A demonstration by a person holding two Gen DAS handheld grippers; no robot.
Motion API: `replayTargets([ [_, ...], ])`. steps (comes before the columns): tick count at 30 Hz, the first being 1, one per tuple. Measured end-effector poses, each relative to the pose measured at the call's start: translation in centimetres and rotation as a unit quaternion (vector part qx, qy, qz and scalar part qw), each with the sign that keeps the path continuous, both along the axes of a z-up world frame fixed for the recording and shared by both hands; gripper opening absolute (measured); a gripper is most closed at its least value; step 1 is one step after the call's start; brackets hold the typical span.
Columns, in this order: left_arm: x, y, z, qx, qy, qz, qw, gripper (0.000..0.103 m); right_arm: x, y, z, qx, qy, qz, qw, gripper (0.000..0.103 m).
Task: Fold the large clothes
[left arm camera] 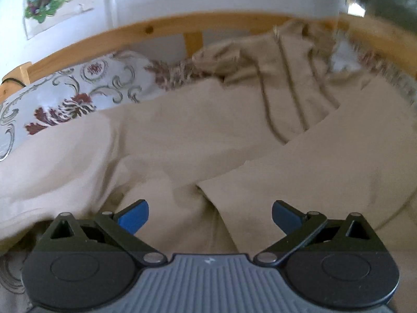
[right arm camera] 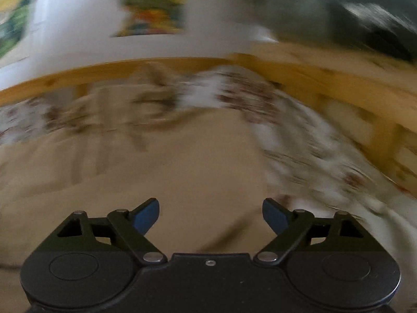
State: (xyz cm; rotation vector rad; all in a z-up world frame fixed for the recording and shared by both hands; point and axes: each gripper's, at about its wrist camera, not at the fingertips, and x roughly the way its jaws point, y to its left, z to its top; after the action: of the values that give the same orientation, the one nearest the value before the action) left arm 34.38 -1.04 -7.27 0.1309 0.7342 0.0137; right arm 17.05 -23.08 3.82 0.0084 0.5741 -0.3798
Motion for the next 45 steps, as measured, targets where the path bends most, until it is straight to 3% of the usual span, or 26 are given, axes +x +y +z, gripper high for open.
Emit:
replayTargets([
  [4, 0.7, 0.3, -1.8, 0.001, 0.019, 0.024, 0.9995, 0.102, -1.3, -2.3, -0.5, -0.02, 0.031, -0.038, 0.999, 0.085],
  [8, 0.5, 1.2, -2.2, -0.005, 0.013, 0.019, 0.9997, 0.103, -1.7, -2.9, -1.3, -0.023, 0.03, -0.054, 0.998, 0.07],
  [10, 0.5, 1.3, -1.9, -0.001, 0.013, 0.016, 0.9998, 0.103, -1.6, -2.7, -1.5, -0.021, 0.025, -0.045, 0.998, 0.05],
  [11, 0.5, 1.4, -1.8, -0.001, 0.014, 0.015, 0.9998, 0.103, -1.5, -2.5, -1.7, -0.017, 0.029, -0.035, 0.999, 0.031],
  [13, 0.7, 1.3, -1.7, 0.002, 0.017, 0.015, 0.9997, 0.102, -1.1, -1.9, -2.2, -0.018, 0.037, -0.025, 0.999, 0.022],
  [14, 0.8, 1.1, -1.6, 0.007, 0.019, 0.012, 0.9997, 0.102, -1.1, -1.5, -2.2, -0.028, 0.034, -0.025, 0.999, 0.007],
  [17, 1.1, 0.4, -1.2, 0.026, 0.022, -0.001, 0.9994, 0.102, -2.0, -1.0, -0.6, -0.069, 0.006, -0.05, 0.996, 0.0],
  [20, 1.2, -0.4, -1.4, 0.047, 0.02, -0.006, 0.9987, 0.102, -2.4, -0.2, 0.3, -0.154, -0.006, -0.071, 0.985, 0.0],
  [23, 1.3, -0.2, -1.6, 0.033, 0.022, 0.008, 0.9992, 0.102, -2.4, -1.8, -0.7, -0.102, 0.002, -0.072, 0.992, 0.0],
  [25, 1.4, 0.3, -1.6, 0.018, 0.027, 0.017, 0.9993, 0.103, -2.2, -1.8, -1.1, -0.097, -0.007, -0.052, 0.994, 0.016],
  [27, 1.3, 0.7, -1.5, 0.015, 0.027, 0.019, 0.9994, 0.103, -1.9, -1.5, -0.8, -0.088, -0.045, -0.023, 0.995, 0.033],
  [28, 1.2, 0.8, -1.4, 0.018, 0.025, 0.017, 0.9994, 0.103, -1.4, -1.3, -0.7, -0.079, -0.062, -0.006, 0.995, 0.035],
  [31, 0.8, 1.1, -1.5, 0.024, 0.022, 0.016, 0.9993, 0.103, 0.5, -1.0, -1.3, -0.077, -0.072, 0.031, 0.994, 0.037],
  [35, 0.3, 1.6, -1.1, 0.019, 0.019, 0.021, 0.9994, 0.102, 2.5, -1.5, -4.1, -0.081, 0.014, 0.015, 0.997, 0.037],
  [40, -3.7, 2.9, 0.9, -0.039, -0.034, 0.029, 0.9983, 0.102, 1.7, -1.9, -4.0, -0.061, -0.015, 0.017, 0.998, 0.042],
  [42, -6.6, 4.0, 1.8, -0.049, -0.058, 0.044, 0.9962, 0.102, 0.8, -1.5, -3.7, -0.049, -0.03, 0.016, 0.998, 0.059],
  [45, -10.9, 6.3, 3.0, -0.03, -0.098, 0.091, 0.9906, 0.102, -0.1, -0.4, -3.0, -0.041, -0.056, 0.036, 0.997, 0.085],
])
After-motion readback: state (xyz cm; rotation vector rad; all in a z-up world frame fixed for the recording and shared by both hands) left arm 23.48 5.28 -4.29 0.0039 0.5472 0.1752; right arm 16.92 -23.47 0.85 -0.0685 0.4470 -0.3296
